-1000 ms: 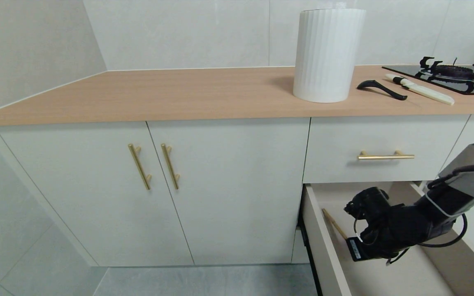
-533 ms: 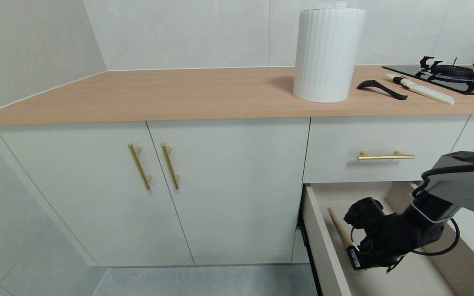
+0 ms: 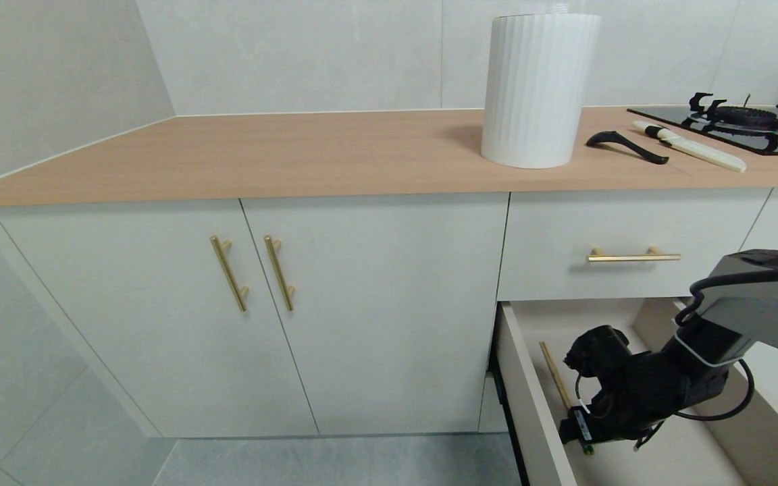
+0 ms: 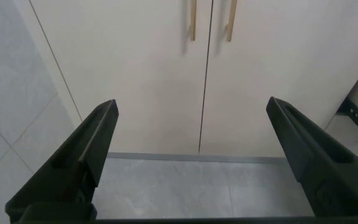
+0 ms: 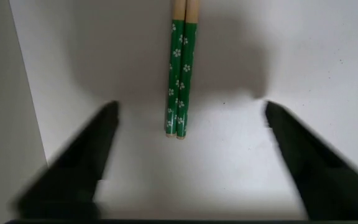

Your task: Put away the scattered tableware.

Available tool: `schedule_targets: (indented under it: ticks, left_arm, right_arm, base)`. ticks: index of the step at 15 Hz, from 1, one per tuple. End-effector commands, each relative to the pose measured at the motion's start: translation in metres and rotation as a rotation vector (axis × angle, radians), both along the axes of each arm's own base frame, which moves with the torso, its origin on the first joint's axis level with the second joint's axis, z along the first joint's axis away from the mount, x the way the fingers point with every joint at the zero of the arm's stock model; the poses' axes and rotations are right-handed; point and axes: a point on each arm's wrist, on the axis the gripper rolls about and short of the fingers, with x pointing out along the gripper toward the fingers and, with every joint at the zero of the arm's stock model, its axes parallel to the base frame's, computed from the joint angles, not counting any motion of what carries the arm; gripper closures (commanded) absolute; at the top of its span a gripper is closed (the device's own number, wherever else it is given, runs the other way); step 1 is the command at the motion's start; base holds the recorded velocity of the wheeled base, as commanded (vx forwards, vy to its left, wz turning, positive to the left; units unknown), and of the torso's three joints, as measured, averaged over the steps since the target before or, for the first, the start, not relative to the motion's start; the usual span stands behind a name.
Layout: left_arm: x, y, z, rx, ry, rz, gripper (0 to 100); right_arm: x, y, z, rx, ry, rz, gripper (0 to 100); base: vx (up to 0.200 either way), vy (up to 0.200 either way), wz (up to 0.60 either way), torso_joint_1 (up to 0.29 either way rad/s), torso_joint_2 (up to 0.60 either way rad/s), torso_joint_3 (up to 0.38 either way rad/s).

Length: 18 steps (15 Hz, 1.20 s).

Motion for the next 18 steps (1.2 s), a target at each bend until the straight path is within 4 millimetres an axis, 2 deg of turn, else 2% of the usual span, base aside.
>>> schedule_targets:
  ticks: [1, 5, 6, 8, 10, 14, 18]
  left_arm:
    - [0.0, 0.0, 0.0, 0.0, 0.001, 0.001, 0]
    - [0.0, 0.0, 0.0, 0.0, -0.001, 0.001, 0]
    - [0.0, 0.0, 0.0, 0.0, -0.001, 0.001, 0]
    - [0.0, 0.0, 0.0, 0.0, -0.001, 0.001, 0]
    - [0.0, 0.0, 0.0, 0.0, -0.001, 0.001, 0]
    - [0.0, 0.0, 0.0, 0.001, -0.001, 0.001, 0]
    - [0.0, 0.0, 0.0, 0.0, -0.001, 0.001, 0]
  right_arm:
    - [-0.003, -0.002, 0.018, 0.016, -0.043, -0.003, 0]
    - [-0.019, -0.016, 0.086, 0.051, -0.222, -0.025, 0]
    - [-0.027, -0.027, 0.118, 0.058, -0.316, -0.026, 0]
    - [-0.046, -0.046, 0.158, 0.052, -0.442, -0.001, 0]
    - [-0.066, -0.056, 0.187, 0.076, -0.534, 0.021, 0]
    - [-0.094, -0.068, 0.221, 0.04, -0.649, 0.042, 0]
    - [-0.092, -0.081, 0.231, 0.055, -0.684, 0.055, 0]
  base:
    - [0.0, 0.0, 0.0, 0.0, 0.0, 0.0]
    - [0.0, 0.0, 0.0, 0.0, 0.0, 0.0]
    - [0.0, 0.0, 0.0, 0.0, 0.0, 0.0]
    - [0.0, 0.0, 0.0, 0.0, 0.0, 0.0]
    - [0.0, 0.0, 0.0, 0.005, -0.16, -0.144]
    - [0.0, 0.0, 0.0, 0.045, -0.33, -0.342]
    - [0.0, 0.0, 0.0, 0.096, -0.49, -0.342]
